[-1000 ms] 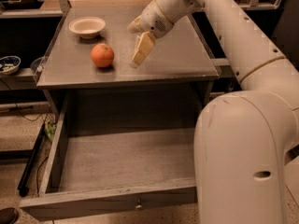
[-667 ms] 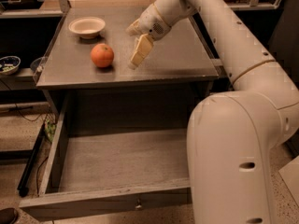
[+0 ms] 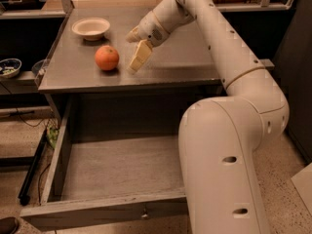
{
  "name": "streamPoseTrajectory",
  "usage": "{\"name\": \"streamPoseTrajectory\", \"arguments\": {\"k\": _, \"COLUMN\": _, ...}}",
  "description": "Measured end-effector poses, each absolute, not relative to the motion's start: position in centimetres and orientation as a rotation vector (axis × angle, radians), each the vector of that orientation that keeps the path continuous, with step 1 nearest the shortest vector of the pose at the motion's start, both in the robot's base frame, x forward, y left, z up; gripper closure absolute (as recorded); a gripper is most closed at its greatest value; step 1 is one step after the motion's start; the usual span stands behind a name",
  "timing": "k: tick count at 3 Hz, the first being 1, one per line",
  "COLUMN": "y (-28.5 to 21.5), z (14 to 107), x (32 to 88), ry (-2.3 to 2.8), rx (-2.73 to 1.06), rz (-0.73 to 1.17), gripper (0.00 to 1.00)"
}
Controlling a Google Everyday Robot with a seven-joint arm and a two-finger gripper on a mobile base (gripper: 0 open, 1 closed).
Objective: Place orange into top drawer
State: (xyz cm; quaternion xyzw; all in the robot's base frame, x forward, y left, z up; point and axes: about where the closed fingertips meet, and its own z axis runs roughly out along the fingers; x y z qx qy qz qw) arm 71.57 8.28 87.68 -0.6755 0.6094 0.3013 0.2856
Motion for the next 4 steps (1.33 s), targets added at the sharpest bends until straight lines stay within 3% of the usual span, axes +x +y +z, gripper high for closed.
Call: {"name": "streamPoseTrajectory", "arguments": {"k": 4, "y": 13.7, "z": 86.0, "x": 73.5, "ry": 1.501, "rx": -1.783, "rz": 0.908, "gripper": 0.00}}
